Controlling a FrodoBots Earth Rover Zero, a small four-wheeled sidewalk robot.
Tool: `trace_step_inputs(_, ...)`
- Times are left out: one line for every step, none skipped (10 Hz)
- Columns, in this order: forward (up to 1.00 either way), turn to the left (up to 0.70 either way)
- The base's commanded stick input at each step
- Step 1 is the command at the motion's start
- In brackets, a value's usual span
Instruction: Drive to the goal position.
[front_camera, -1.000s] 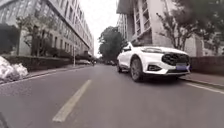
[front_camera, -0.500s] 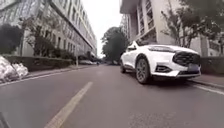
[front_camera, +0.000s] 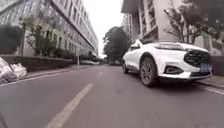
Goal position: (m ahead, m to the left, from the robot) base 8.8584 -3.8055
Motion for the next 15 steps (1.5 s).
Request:
trace_step_inputs(0.70, 0.12)
trace_step_inputs(0.70, 0.14)
trace_step_inputs(0.70, 0.14)
trace_step_inputs(0.70, 0.13)
trace_step_inputs(0.70, 0.08)
trace_step_inputs(0.70, 0.03)
trace_step_inputs(0.70, 0.00)
trace_step_inputs(0.70, 0.00)
trace_step_inputs(0.70, 0.00)
trace_step_inputs(0.70, 0.00)
trace_step_inputs(0.70, 0.00)
trace_step_inputs(0.70, 0.00)
trace_step_inputs(0.70, 0.00)
trace_step_inputs(0.70, 0.00)
trace_step_inputs(0.70, 0.00)
